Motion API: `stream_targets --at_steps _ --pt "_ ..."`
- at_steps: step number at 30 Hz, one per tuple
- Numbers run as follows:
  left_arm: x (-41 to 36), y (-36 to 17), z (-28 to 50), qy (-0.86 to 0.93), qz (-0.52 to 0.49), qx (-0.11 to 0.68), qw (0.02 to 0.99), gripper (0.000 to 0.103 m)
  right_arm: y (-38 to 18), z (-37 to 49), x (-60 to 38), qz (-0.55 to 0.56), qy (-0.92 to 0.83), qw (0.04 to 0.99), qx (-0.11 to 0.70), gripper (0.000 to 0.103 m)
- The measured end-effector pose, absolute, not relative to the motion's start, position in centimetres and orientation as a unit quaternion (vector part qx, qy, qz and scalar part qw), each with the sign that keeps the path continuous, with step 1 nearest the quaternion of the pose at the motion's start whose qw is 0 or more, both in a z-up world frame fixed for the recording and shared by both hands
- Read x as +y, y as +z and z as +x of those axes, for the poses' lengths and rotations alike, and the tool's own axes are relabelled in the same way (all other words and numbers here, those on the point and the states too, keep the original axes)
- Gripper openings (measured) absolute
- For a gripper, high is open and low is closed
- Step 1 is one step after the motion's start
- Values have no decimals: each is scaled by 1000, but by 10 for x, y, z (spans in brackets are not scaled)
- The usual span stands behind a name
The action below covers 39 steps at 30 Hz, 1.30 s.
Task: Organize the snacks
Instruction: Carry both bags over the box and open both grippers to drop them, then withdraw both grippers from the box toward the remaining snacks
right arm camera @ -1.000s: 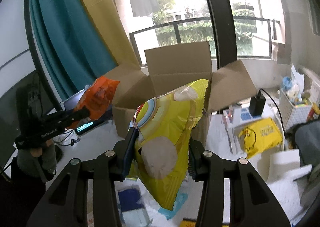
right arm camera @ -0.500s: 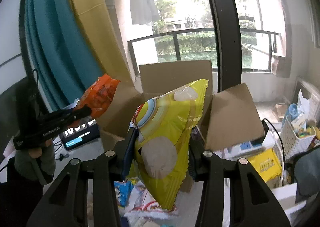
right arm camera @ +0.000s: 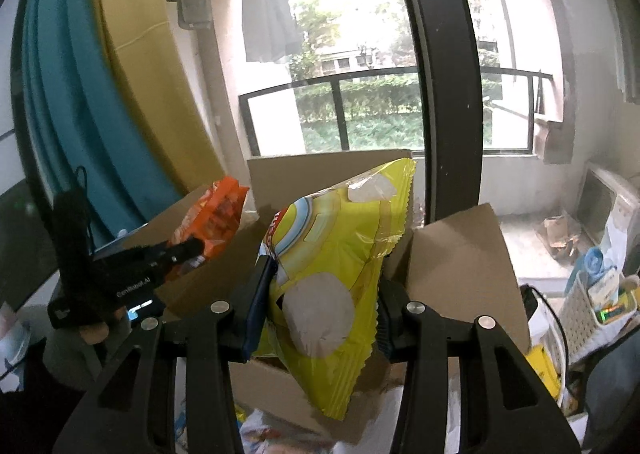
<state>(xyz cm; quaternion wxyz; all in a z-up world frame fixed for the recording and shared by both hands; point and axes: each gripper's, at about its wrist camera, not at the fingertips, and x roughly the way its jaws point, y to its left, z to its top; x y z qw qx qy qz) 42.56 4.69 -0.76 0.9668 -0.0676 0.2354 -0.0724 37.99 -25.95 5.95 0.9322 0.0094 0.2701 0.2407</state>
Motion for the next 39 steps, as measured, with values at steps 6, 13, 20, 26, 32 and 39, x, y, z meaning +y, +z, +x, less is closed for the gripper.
stream_targets --at_steps 6,13,20,26,32,39 --pt "46 -16 440 -47 -62 242 967 40 54 404 -256 13 227 936 269 47" --pt "56 -15 436 -45 -76 239 967 65 43 437 -238 21 221 934 279 53" --pt "48 -2 433 -50 -71 235 968 67 32 435 -230 -22 187 938 291 80" --pt "40 6 420 -65 -71 232 968 73 39 413 -237 -40 180 936 298 80" --pt "33 14 389 -77 -69 232 967 76 50 382 -244 -43 178 937 299 80" --pt "20 19 347 -94 -54 227 968 77 63 343 -248 -45 186 937 292 80"
